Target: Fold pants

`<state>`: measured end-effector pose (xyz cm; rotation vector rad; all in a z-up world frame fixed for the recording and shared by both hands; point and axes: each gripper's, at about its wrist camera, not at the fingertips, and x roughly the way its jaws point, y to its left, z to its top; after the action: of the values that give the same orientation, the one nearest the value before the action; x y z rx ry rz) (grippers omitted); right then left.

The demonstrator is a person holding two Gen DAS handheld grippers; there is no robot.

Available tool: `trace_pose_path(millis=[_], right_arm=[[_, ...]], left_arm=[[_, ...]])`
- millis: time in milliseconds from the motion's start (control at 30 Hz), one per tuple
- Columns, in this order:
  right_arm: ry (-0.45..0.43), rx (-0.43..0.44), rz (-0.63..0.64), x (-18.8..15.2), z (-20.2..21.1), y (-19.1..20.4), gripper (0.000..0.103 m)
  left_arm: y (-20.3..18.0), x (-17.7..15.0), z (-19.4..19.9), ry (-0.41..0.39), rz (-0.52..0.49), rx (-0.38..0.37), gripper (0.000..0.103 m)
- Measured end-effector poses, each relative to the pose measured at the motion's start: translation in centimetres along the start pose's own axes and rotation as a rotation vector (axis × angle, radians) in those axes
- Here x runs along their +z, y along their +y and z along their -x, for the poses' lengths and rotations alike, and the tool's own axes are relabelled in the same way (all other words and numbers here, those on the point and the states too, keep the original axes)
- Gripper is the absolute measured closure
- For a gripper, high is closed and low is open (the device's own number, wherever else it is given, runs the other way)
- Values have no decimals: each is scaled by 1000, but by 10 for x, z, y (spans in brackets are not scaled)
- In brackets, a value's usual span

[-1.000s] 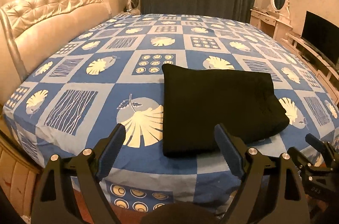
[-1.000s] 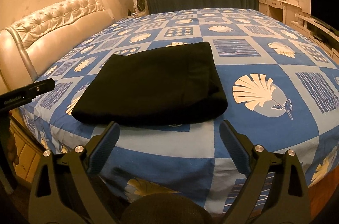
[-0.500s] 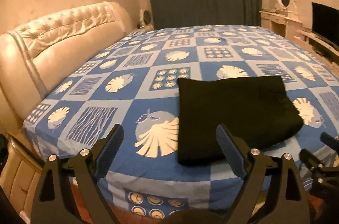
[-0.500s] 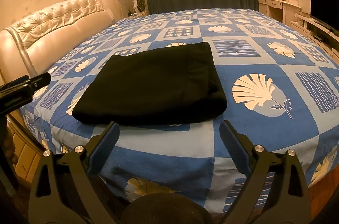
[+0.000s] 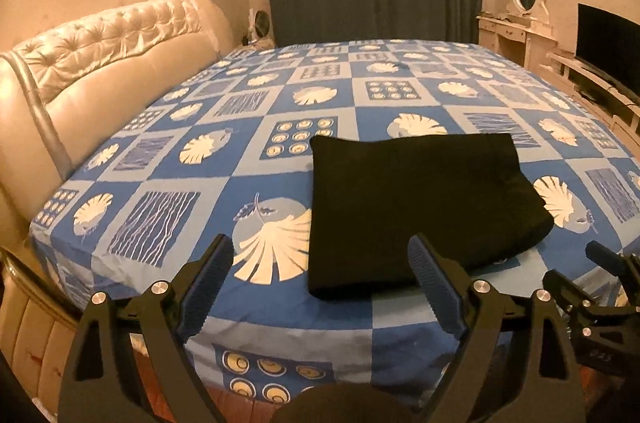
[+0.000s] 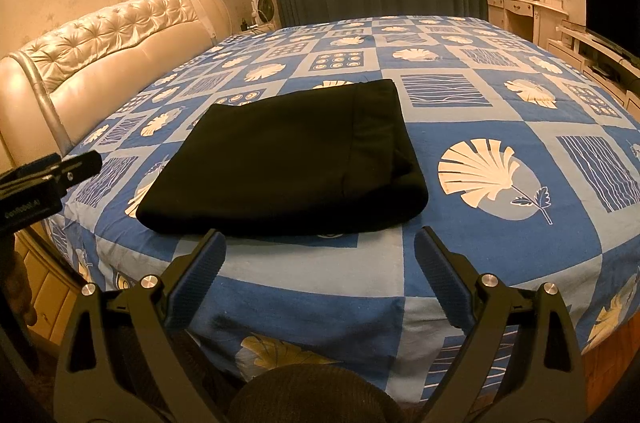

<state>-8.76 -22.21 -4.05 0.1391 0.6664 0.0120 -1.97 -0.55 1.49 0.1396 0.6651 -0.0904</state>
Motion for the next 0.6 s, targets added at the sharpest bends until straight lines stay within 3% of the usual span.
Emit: trace_pose_path(millis=[300, 600], right_arm=[[-38, 24, -12, 11, 12, 4, 8], [-57, 35, 6, 22, 18, 14, 8]], left_arm=[[10, -2, -3, 40, 59, 6, 15], [13, -1, -5, 59, 87, -37, 15]])
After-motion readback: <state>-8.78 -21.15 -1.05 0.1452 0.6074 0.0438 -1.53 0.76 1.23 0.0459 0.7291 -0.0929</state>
